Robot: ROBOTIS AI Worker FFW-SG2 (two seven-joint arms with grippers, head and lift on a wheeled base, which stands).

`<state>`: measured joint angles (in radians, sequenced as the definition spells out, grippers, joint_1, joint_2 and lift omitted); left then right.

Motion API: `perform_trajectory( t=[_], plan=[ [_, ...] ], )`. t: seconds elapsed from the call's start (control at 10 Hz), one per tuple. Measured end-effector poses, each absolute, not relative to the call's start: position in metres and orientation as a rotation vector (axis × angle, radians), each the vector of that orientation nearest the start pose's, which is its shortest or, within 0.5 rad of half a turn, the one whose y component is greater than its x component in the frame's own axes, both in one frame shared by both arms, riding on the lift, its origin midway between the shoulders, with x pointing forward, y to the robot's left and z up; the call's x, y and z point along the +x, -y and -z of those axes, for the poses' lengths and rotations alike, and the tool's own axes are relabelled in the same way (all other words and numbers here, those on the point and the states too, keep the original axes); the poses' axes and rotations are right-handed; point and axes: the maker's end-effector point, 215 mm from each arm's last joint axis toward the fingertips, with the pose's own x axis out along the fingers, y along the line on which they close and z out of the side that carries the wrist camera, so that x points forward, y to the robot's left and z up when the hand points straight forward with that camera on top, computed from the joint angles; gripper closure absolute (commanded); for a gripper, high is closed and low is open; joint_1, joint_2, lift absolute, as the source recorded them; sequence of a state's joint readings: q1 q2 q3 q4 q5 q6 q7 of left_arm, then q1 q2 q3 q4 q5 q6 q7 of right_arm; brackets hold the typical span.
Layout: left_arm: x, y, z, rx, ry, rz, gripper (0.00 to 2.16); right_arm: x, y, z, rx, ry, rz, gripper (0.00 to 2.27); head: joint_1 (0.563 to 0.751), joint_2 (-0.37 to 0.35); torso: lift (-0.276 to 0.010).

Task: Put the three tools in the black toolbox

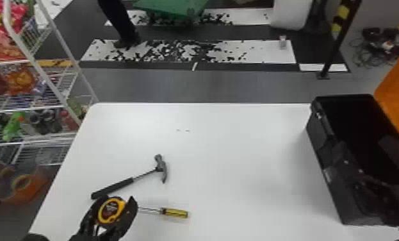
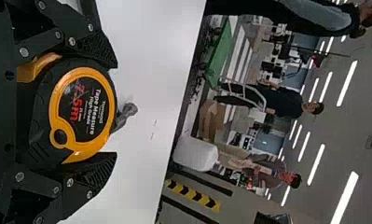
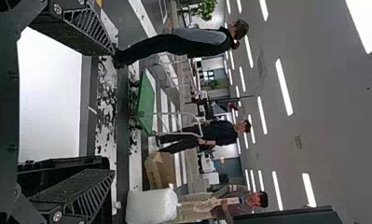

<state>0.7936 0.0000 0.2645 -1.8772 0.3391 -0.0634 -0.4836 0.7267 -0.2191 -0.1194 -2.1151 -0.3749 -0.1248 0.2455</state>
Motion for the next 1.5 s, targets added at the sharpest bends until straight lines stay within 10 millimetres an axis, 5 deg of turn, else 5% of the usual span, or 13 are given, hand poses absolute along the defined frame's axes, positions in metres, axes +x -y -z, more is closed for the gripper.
perform_trajectory(
  t=[0.3, 0.8, 1.1, 1.5],
  plan=[
    [0.302, -0.255, 0.459, -0.342, -0.460, 0.288, 1.83, 0.375, 0.249, 0.333, 0.140, -0.030, -0.251, 0.10, 0.695, 0.018, -0.055],
    [0.279, -0.234, 0.452, -0.661, -0.728, 0.453, 1.83, 0.368, 0.242, 0.333, 0.152, -0.035, -0.280, 0.10, 0.695, -0.010, -0.055],
    [0.265, -0.203, 0.438, -0.768, -0.860, 0.533, 1.83, 0.366, 0.241, 0.330, 0.168, -0.023, -0.293, 0.10, 0.695, -0.060, -0.055],
    [0.293, -0.192, 0.416, -0.773, -0.892, 0.562, 1.83, 0.361, 0.235, 0.321, 0.183, -0.002, -0.353, 0.10, 0.695, -0.079, -0.055]
  ],
)
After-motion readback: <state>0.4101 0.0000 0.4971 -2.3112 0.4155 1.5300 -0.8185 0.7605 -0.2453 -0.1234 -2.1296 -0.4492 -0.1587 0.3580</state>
